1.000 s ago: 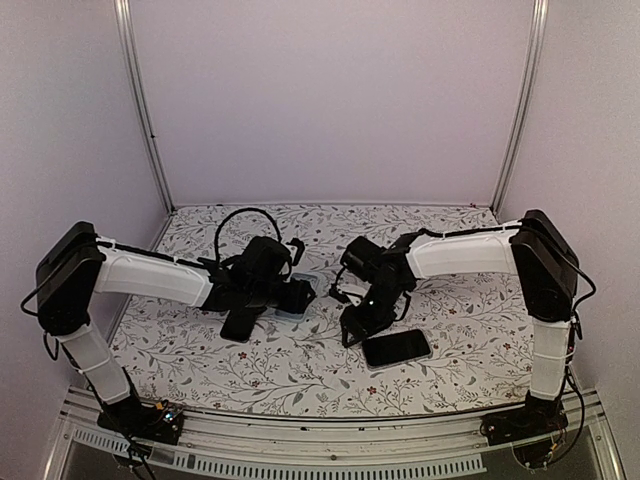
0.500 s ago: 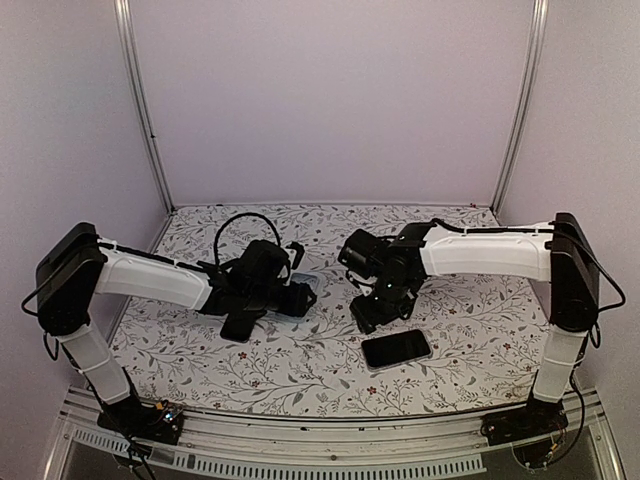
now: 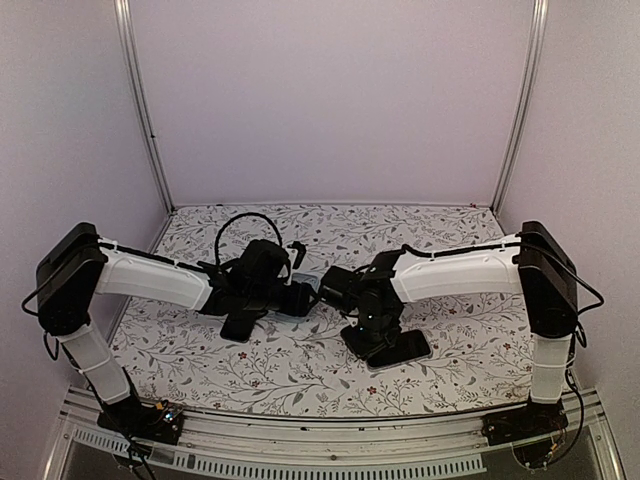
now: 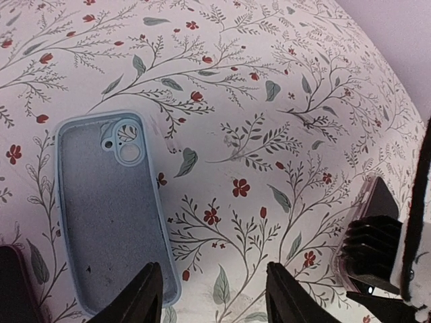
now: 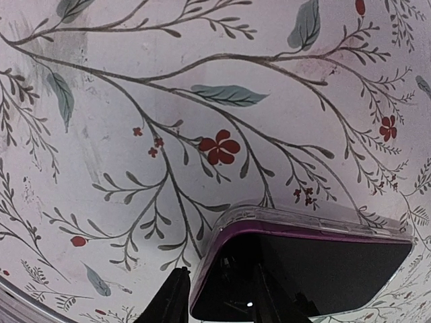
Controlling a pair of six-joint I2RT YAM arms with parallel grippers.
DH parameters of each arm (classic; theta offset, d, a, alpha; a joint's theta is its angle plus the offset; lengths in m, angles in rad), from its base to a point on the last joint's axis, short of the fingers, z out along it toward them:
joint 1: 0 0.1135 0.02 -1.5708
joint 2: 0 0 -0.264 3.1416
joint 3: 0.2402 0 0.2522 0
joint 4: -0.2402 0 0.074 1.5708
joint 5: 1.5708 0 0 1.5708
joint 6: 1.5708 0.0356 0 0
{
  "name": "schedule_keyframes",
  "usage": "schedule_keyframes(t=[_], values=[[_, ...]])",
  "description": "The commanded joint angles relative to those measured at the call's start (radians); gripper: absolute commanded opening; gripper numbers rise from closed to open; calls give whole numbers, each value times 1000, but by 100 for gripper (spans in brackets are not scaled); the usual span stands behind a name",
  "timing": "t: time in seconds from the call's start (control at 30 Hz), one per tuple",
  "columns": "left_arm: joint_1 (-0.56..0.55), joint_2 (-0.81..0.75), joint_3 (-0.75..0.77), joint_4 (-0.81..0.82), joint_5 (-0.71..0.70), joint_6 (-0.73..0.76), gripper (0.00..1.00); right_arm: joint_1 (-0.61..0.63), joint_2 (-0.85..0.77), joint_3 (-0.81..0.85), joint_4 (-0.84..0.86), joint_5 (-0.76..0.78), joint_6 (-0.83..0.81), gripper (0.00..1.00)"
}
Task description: Put the phone into the phone case
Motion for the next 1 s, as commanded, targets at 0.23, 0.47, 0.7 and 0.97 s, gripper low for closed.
schedule_keyframes(t=[0.23, 0.47, 0.7, 0.97], values=[[-5, 29, 10, 20, 8, 3, 53, 10, 32, -18, -21, 23, 21, 10], [-4, 27, 10, 12, -2, 7, 53, 7, 30, -151, 41, 4, 18, 0], [-4, 25, 14, 3, -12, 12, 53, -1, 28, -289, 110, -42, 25, 0], [-6, 41, 40, -19, -5, 10, 53, -45, 53, -477, 185, -86, -4, 0]])
